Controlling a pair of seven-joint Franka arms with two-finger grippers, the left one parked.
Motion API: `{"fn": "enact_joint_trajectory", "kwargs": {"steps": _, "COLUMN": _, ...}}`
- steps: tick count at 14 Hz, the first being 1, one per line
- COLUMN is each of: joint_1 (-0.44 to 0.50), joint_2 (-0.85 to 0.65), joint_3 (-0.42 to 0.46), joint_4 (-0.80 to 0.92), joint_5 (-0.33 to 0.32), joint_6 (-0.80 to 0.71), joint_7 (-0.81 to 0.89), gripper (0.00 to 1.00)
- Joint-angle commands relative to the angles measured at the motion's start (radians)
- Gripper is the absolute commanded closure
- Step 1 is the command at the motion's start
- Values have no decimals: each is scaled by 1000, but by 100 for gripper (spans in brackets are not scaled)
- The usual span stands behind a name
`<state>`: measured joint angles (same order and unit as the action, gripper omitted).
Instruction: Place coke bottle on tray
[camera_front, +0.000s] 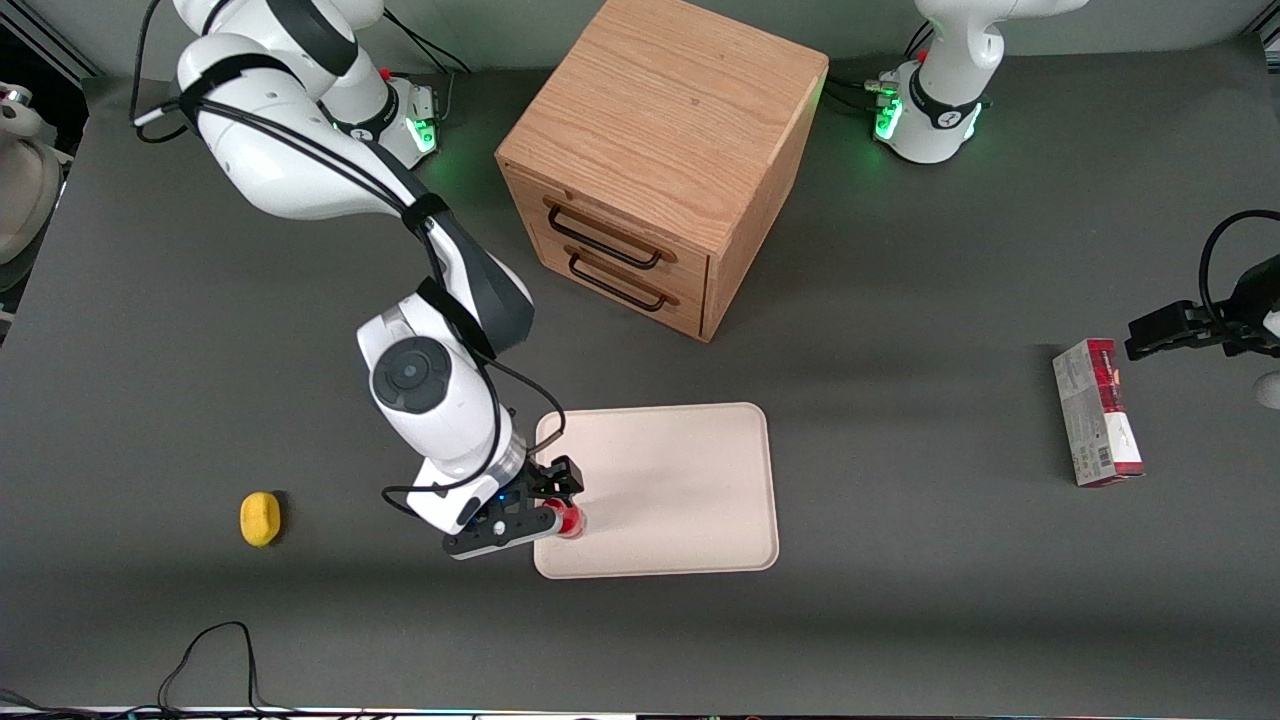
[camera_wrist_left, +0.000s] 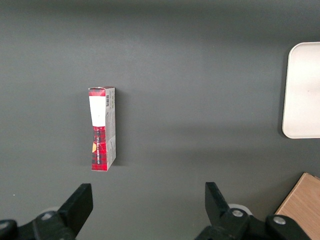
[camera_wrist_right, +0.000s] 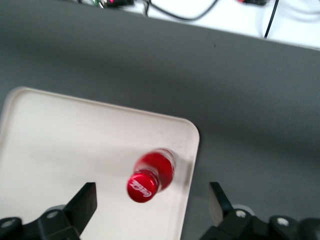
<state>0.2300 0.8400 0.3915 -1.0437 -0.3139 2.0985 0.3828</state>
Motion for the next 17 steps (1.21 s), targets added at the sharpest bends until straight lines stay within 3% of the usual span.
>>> {"fn": "enact_joint_trajectory", "kwargs": {"steps": 1, "joint_1": -27, "joint_2": -151, "joint_3": -16, "joint_4": -73, "joint_5": 128, "joint_6": -95, "joint_7": -8, "gripper": 0}}
{"fn": "enact_joint_trajectory", "kwargs": {"steps": 4, "joint_1": -44, "joint_2": -382, "joint_3": -103, "joint_4": -327, "joint_5": 168, "joint_6": -120, "joint_7": -42, "gripper": 0}}
{"fn": "enact_joint_trajectory", "kwargs": {"steps": 7, "joint_1": -41, "joint_2": -615, "joint_3": -268, "joint_4": -537, "joint_5": 320, "joint_6": -210, "joint_7": -141, "gripper": 0}}
{"fn": "enact_joint_trajectory", "kwargs": {"steps": 12, "joint_1": -32, "joint_2": -898, "joint_3": -520, "joint_4": -774, "joint_5": 326, "joint_6": -327, "joint_7": -321, "gripper": 0}}
{"fn": "enact_joint_trajectory", "kwargs": {"steps": 17, "joint_1": -35, "joint_2": -932, "joint_3": -566, "joint_4": -711, "joint_5": 312, "joint_6": -486, "joint_7": -355, "gripper": 0}}
